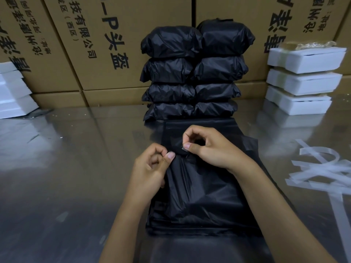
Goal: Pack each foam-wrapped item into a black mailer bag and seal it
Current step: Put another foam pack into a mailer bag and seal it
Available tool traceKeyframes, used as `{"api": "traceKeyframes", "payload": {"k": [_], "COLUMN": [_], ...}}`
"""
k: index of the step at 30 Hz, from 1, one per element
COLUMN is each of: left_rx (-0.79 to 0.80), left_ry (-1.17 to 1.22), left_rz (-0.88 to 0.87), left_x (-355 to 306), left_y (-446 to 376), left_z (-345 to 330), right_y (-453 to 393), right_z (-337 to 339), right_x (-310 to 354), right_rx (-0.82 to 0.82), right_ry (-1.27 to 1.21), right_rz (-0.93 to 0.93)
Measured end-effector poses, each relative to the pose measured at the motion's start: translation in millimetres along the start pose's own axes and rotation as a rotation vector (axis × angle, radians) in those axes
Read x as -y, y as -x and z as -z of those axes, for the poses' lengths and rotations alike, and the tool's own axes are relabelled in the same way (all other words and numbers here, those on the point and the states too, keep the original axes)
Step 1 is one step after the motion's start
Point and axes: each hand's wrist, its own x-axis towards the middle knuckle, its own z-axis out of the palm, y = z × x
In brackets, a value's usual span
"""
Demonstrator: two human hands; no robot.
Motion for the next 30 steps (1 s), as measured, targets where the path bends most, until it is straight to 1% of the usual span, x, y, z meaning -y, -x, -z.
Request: {"api": "traceKeyframes", "payload": {"k": [5,7,11,14,16,18,21,24,28,30], "left_rx": [-0.024,-0.038,-0.056,-0.046,-0.033,-0.038,-0.117,-0.158,-0.201,-0.243], "left_ry": [-0.037,-0.044,-0.048,0.022,0.060,0.103,0.113,0.090,0.084,0.020], "left_rz": [-0.002,0.002,0.026,0.092,0.145,0.203,0.254,0.206,0.080,0.047], "left_x": [1,2,1,0,-1,0,1,3,5,7], "left_y": [-1,-1,-3,-3,-2,-1,-2,-2,-2,-1], "left_z": [2,4,8,11,10,6,-1,-5,-15,-20], "right_y": [-1,-2,-3,-4,-4,-4,-6,-7,-6,-7], "right_z": [-10,-11,-13,-8,-3,-2,-5,-6,-5,-5], "right_x": [2,3,2,-3,-7,-10,-11,-12,-11,-11], "right_rx": [-0.086,-0.111,-0.175,-0.333,-0.425,-0.447,-0.433,-0.440,-0.455,-0.450], "right_ry": [0.213,0.261,0.288,0.337,0.312,0.277,0.273,0.270,0.279,0.270], "right_rz": [-0.037,-0.035,-0.031,-0.035,-0.066,-0.090,-0.089,-0.084,-0.083,-0.096]}}
